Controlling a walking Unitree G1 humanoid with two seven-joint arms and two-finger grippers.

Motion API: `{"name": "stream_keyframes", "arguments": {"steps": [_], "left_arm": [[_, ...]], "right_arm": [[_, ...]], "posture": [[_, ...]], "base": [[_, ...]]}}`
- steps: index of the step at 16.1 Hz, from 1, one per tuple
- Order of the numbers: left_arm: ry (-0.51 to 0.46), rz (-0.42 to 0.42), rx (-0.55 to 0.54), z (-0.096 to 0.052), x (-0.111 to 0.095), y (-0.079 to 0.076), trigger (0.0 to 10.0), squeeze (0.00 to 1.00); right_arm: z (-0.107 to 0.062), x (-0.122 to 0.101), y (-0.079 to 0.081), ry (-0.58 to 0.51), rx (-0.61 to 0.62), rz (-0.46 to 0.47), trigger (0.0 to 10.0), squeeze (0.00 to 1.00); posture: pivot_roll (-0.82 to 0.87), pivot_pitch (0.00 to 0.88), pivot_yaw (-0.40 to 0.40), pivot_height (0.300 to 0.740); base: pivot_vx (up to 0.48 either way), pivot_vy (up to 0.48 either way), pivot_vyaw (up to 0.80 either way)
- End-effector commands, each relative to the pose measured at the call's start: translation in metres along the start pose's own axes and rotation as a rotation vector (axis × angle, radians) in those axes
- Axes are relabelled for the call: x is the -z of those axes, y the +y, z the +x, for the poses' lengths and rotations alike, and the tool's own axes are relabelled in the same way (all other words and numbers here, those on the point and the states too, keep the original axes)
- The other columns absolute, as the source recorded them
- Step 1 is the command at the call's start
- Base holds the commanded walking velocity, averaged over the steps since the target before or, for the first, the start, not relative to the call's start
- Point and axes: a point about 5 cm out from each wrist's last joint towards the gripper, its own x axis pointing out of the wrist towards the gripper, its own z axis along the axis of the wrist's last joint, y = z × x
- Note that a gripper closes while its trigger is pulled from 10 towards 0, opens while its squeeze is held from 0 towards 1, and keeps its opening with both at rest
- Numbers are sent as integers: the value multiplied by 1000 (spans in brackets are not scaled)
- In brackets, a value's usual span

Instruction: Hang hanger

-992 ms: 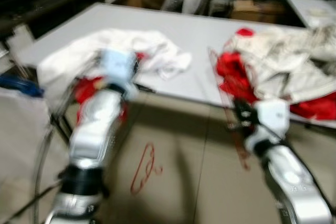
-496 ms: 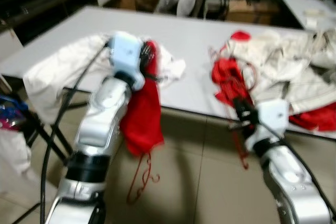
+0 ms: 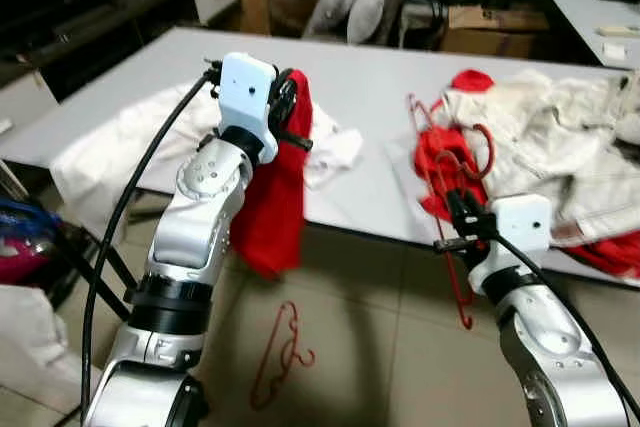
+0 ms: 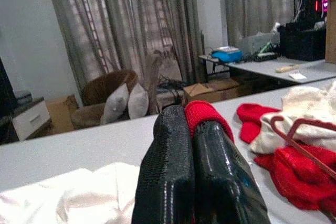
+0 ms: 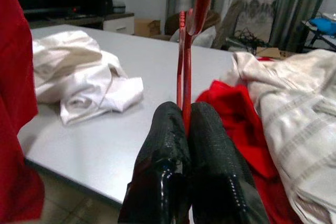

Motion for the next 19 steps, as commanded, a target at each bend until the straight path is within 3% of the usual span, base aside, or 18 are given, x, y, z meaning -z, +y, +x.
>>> {"name": "stream_keyframes", "arguments": {"steps": [1, 5, 8, 9, 10, 11, 12, 13, 14, 16, 17, 19], "left_arm": [[-16, 9, -26, -2, -4, 9, 10000, 0], [-31, 1, -49, -1, -7, 13, 10000, 0], [-57, 16, -52, 8, -15, 18, 10000, 0], [-97, 49, -34, 24, -28, 25, 10000, 0], [-114, 62, -29, 31, -35, 28, 10000, 0], [-145, 91, -34, 45, -51, 35, 10000, 0], [-242, 145, -60, 73, -104, 50, 10000, 0], [-242, 145, -60, 73, -104, 50, 10000, 0], [-399, 168, -80, 83, -173, 55, 10000, 0], [-482, 166, -98, 82, -204, 59, 10000, 0], [-484, 168, -105, 81, -204, 61, 10000, 0], [-354, 169, -99, 86, -153, 65, 10000, 0]], "right_arm": [[1, -3, 5, -6, -17, 6, 10000, 0], [1, -3, 7, -7, -44, -4, 10000, 0], [2, -4, 8, -8, -57, -8, 10000, 0], [3, -4, 9, -8, -61, -9, 10000, 0], [4, -4, 9, -8, -63, -9, 10000, 0], [5, -4, 10, -9, -67, -10, 10000, 0], [7, -5, 10, -13, -73, -13, 10000, 0], [7, -5, 10, -13, -73, -13, 10000, 0], [7, -6, 10, -24, -63, -10, 10000, 0], [6, -6, 9, -26, -48, -6, 10000, 0], [6, -5, 10, -26, -44, -3, 10000, 0], [6, -4, 10, -24, -43, -2, 10000, 0]], "posture": [[-33, 0, 36, 740], [-30, 0, 16, 740], [-31, 0, 14, 740], [-28, 0, 1, 740], [-26, 0, -1, 740], [-25, 0, -5, 740], [-30, 0, 0, 740], [-30, 0, 0, 740], [-37, 0, 16, 740], [-42, 0, 31, 740], [-43, 0, 32, 740], [-42, 0, 35, 740]], "base": [[311, 0, -800], [310, 0, -200], [310, 0, 0], [315, 0, 0], [315, 0, 0], [319, 0, 0], [315, 0, 0], [315, 0, 0], [304, 0, 0], [298, 0, 0], [292, 0, 0], [292, 0, 0]]}}
